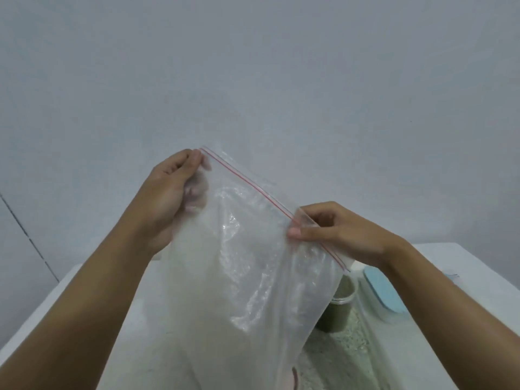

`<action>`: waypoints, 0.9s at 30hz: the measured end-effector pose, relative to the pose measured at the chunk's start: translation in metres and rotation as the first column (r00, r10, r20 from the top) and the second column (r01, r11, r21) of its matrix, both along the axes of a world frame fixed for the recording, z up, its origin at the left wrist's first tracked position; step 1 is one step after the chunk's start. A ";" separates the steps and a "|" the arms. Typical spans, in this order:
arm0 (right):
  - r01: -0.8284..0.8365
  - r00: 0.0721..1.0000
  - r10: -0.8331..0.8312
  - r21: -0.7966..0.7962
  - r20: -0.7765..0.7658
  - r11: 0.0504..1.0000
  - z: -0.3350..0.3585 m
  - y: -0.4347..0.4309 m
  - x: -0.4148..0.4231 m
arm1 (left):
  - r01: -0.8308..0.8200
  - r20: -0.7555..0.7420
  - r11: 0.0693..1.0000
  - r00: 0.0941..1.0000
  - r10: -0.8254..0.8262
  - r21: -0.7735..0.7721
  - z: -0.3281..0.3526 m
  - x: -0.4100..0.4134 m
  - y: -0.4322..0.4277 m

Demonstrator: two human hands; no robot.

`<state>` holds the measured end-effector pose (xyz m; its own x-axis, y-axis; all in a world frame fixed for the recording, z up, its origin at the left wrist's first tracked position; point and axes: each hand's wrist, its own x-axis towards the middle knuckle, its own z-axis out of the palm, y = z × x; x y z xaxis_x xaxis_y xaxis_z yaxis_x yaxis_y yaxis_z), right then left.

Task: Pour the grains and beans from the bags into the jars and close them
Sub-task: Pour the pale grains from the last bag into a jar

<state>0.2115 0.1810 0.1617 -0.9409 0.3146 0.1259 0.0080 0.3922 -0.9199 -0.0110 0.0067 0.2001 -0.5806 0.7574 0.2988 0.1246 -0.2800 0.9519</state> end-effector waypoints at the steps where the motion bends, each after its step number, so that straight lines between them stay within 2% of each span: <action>1: -0.037 0.999 0.037 -0.004 0.019 0.999 -0.001 0.011 0.013 | -0.012 0.004 1.000 1.000 0.012 0.002 -0.003 0.009 0.004; 3: -0.136 0.988 0.137 -0.018 0.068 0.991 -0.004 0.033 0.039 | -0.052 0.000 0.999 0.999 0.052 0.006 -0.010 0.028 0.013; 5: -0.143 0.986 0.146 -0.039 0.079 0.989 -0.009 0.047 0.055 | -0.083 0.005 0.997 0.997 0.083 0.003 -0.018 0.042 0.017; 8: -0.013 1.000 0.012 -0.110 -0.016 0.994 -0.019 0.063 0.070 | -0.130 0.021 0.992 0.991 0.130 -0.008 -0.026 0.061 0.024; 11: 0.092 0.970 -0.165 -0.356 -0.180 0.930 -0.029 0.072 0.080 | -0.132 -0.003 0.991 0.991 0.132 -0.005 -0.033 0.071 0.026; 13: 0.115 0.926 -0.276 -0.503 -0.258 0.856 -0.037 0.077 0.089 | -0.105 -0.023 0.994 0.994 0.105 -0.017 -0.042 0.077 0.026; 17: 0.093 0.865 -0.414 -0.719 -0.284 0.689 -0.051 0.080 0.106 | 0.028 0.008 0.996 1.000 -0.028 -0.086 -0.056 0.093 0.032; 20: 0.058 0.845 -0.448 -0.782 -0.293 0.621 -0.052 0.081 0.117 | 0.100 0.113 0.994 0.989 -0.096 -0.032 -0.054 0.111 0.045; 24: -0.020 0.800 -0.492 -0.834 -0.345 0.552 -0.053 0.089 0.140 | 0.211 0.176 0.978 0.962 -0.209 0.008 -0.040 0.144 0.066; 27: 0.029 0.774 -0.536 -0.827 -0.337 0.562 -0.059 0.110 0.165 | 0.252 0.169 0.968 0.954 -0.248 0.000 -0.030 0.173 0.085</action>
